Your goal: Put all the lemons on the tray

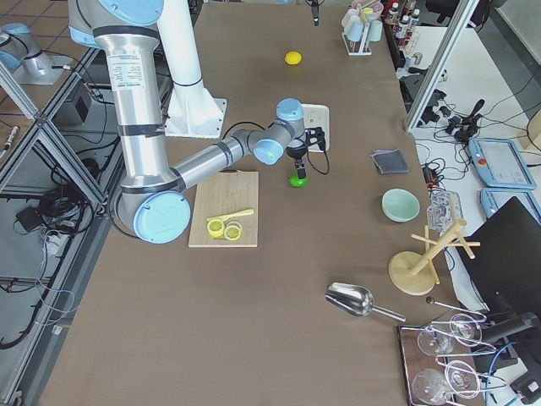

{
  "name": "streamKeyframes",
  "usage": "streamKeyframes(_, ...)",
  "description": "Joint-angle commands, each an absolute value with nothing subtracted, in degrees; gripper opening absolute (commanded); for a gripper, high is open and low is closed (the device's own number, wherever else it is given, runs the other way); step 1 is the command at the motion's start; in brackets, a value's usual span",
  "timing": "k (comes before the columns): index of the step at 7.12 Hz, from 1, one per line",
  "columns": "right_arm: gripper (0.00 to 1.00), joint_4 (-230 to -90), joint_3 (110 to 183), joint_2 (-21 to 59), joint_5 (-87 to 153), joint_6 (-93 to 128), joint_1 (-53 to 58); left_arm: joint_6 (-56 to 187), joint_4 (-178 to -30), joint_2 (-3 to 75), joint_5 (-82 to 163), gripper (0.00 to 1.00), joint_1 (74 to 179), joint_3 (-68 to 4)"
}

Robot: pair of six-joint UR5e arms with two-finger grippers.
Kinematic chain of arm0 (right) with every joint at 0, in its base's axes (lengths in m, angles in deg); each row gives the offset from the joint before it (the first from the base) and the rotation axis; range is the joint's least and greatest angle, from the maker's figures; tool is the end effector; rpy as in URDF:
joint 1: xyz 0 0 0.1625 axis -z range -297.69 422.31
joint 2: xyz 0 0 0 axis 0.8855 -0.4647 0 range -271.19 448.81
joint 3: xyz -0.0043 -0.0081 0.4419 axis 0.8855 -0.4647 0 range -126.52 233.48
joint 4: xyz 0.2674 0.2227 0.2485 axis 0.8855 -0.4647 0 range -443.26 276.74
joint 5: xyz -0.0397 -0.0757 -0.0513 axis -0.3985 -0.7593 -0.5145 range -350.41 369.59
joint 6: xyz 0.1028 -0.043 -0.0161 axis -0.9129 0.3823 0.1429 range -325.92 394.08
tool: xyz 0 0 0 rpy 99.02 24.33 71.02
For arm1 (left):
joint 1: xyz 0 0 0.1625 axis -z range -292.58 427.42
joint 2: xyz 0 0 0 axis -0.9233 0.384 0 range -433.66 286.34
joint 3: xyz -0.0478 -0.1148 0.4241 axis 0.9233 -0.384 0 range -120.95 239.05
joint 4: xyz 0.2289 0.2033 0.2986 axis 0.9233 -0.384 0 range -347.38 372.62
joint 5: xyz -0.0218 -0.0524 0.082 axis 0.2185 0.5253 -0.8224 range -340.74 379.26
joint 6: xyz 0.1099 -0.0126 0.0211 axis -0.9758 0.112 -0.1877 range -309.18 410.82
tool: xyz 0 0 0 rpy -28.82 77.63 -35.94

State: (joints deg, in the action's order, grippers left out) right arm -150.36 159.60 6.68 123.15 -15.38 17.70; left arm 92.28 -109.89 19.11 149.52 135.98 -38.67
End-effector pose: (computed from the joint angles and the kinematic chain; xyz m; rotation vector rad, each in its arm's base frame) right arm -0.3475 -0.4668 0.4330 0.2597 -0.8556 -0.1020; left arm 0.1456 -0.5363 0.5249 0.2634 0.9426 -0.0576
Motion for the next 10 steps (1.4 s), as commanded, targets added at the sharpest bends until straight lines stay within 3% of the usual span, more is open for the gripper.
streamKeyframes(1, 1.00, -150.3, 156.6, 7.9, 120.5, -16.2, 20.0, 95.5, -110.9, 19.6, 149.0, 0.98, 133.8, -38.4)
streamKeyframes(5, 0.99, -147.2, 149.6, 9.5, 120.2, -16.1, 21.0, 96.0, -113.0, 19.8, 145.6, 0.98, 131.0, -37.5)
streamKeyframes(6, 0.91, -147.2, 148.9, 9.5, 120.2, -16.2, 21.3, 96.1, -113.2, 19.8, 145.6, 0.98, 130.9, -37.8)
streamKeyframes(7, 0.04, -147.2, 149.5, 9.6, 120.7, -16.3, 21.4, 96.2, -114.2, 19.7, 145.7, 0.98, 130.9, -37.7)
streamKeyframes(10, 0.00, -147.9, 151.9, 11.7, 123.9, -16.9, 19.8, 96.4, -114.4, 19.8, 145.8, 0.98, 130.7, -37.8)
